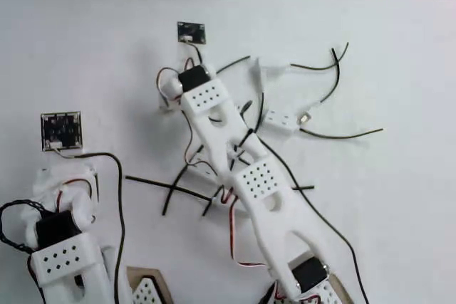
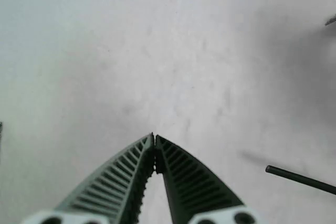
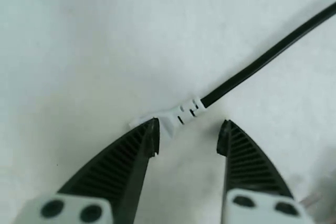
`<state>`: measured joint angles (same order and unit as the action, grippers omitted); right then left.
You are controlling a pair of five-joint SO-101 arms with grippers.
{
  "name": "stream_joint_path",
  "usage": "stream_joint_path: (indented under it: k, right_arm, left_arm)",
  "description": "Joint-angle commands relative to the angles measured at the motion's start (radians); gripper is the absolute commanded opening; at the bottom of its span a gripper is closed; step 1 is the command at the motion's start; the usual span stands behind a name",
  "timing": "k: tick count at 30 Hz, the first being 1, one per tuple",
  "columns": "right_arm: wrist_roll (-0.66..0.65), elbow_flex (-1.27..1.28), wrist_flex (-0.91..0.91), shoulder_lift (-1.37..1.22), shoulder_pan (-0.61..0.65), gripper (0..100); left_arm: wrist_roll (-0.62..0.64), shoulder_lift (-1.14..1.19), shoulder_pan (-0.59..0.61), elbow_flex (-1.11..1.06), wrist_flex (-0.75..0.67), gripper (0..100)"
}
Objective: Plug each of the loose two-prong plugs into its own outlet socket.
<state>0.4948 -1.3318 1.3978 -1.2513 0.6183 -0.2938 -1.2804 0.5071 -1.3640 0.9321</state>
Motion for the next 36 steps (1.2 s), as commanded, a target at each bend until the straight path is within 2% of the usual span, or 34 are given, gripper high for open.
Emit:
stream_joint_path:
  k: [1, 6, 19, 31, 36]
  right_arm:
    - [0.012, 0.0, -0.005, 0.016, 0.031, 19.8]
    - [0.135, -0.002, -0.064, 0.016, 0.035, 19.8]
    - [0.146, -0.097, -0.068, -0.071, 0.033, 19.8]
    - [0.135, -0.181, 0.311, -0.062, 0.018, 19.8]
    - [0.072, -0.183, 0.315, -0.035, 0.012, 19.8]
  left_arm:
    - [-0.011, -0.021, 0.01, 0.005, -0.025, 3]
    - [-0.011, -0.021, 0.01, 0.005, -0.025, 3]
    - [-0.012, -0.021, 0.01, 0.005, -0.025, 3]
    - [-0.012, -0.021, 0.01, 0.005, -0.025, 3]
    - [-0.012, -0.021, 0.01, 0.005, -0.025, 3]
